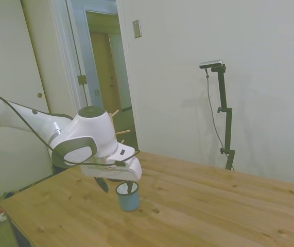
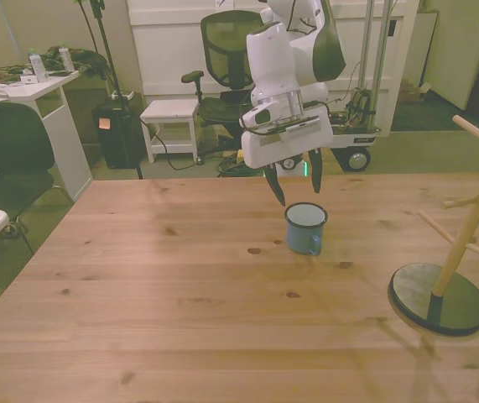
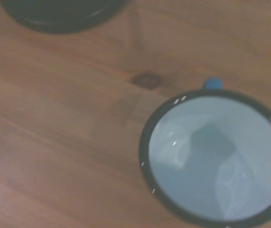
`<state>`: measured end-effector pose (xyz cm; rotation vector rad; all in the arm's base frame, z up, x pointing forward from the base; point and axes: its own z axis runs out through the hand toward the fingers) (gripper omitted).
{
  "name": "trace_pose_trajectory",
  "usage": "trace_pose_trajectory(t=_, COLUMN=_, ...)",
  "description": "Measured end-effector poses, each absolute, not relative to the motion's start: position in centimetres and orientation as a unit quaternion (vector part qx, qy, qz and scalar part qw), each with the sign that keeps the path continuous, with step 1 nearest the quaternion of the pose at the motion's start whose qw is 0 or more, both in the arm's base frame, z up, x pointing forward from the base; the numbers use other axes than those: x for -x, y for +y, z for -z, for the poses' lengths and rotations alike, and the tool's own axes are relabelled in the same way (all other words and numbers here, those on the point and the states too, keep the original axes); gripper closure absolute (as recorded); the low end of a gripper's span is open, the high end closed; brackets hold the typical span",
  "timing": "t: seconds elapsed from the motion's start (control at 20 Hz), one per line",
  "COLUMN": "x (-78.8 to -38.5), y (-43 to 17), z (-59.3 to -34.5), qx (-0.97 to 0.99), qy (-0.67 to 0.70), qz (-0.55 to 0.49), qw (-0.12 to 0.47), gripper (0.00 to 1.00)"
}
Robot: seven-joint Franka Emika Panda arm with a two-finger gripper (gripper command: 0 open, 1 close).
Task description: Unload the mug
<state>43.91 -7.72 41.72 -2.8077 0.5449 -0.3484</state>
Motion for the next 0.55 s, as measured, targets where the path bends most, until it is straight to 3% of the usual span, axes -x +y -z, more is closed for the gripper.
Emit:
trace_pose_trajectory(t=0.25, x=-40.3, y=-7.8, z=-40.9, qx=0.975, qy=0.165, qz=0.081, qw=0.129, gripper=0.00)
trace_pose_trajectory(t=0.55, x=-39.0, y=-8.0, z=-40.7, qx=0.982, qy=0.149, qz=0.031, qw=0.112, gripper=0.00)
